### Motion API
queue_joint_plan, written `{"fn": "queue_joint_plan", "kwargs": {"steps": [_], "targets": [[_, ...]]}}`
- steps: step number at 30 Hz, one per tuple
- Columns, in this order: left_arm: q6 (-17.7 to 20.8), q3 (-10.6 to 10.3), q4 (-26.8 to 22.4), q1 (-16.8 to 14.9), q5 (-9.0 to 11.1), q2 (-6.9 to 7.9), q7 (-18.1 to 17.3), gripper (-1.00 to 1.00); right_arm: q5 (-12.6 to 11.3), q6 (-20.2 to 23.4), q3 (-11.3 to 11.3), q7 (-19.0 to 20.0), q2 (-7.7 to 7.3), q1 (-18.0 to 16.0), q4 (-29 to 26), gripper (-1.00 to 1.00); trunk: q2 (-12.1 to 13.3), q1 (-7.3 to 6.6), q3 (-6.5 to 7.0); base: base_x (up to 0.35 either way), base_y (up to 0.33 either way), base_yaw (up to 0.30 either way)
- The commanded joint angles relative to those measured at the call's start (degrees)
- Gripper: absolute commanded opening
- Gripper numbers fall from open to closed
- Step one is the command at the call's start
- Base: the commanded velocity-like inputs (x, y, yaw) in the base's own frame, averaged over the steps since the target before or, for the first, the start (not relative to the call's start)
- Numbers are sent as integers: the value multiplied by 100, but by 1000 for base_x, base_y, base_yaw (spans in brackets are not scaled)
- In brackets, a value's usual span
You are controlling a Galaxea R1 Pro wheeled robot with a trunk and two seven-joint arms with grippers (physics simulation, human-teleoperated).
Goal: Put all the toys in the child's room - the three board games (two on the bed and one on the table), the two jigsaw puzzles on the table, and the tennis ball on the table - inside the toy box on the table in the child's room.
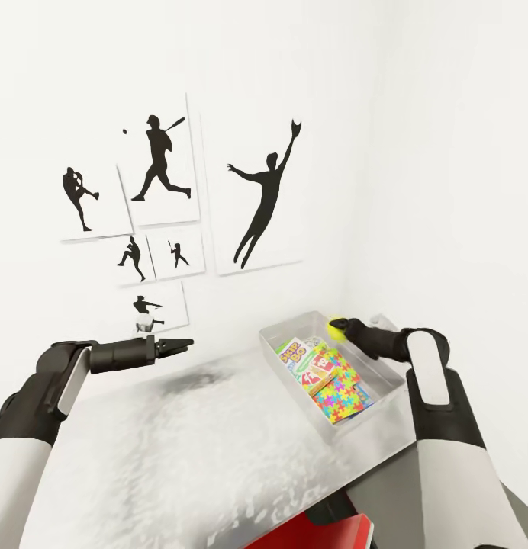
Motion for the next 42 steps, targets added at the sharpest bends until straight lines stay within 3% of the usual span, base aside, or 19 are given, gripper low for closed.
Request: {"fn": "queue_joint_plan", "kwargs": {"steps": [1, 6, 9, 14, 17, 22, 25, 35, 42], "targets": [[36, 3, 0, -5, 9, 2, -10, 100, -81, 11, -8, -335, 2, -115, 193, -100, -14, 4, -14, 0, 0, 0], [36, 11, 0, -8, 8, 5, -10, 100, -48, -105, 7, -1504, -4, -478, 1339, -100, -14, 4, -14, 0, 0, 0], [36, 15, 0, -6, 5, 9, -10, 100, -35, -163, 21, -1802, -17, -571, 1670, -100, -14, 4, -14, 0, 0, 0], [36, 16, 0, -8, 7, 9, -10, 100, -21, -175, 30, -1912, -28, -601, 1779, -100, -14, 4, -14, 0, 0, 0], [36, 16, 0, -9, 3, 10, -10, 100, 109, -181, 33, -1936, -30, -604, 1771, -100, -14, 4, -14, 0, 0, 0], [36, 17, 0, -6, 1, 11, -10, 100, 889, -186, 7, -1953, -39, -616, 1784, -100, -14, 4, -14, 0, 0, 0], [36, 17, 0, -8, 1, 11, -10, 100, 1131, -179, -6, -1949, -51, -643, 1790, -100, -14, 4, -14, 0, 0, 0], [36, 149, 0, -8, 2, 11, -10, 100, 1226, -178, 8, -1948, -190, -620, 1782, -100, -14, 4, -14, 0, 0, 0], [36, 173, 0, -7, 9, 11, -10, 100, 1227, -186, 16, -1960, -197, -603, 1751, -100, -14, 4, -36, 0, 0, 0]]}}
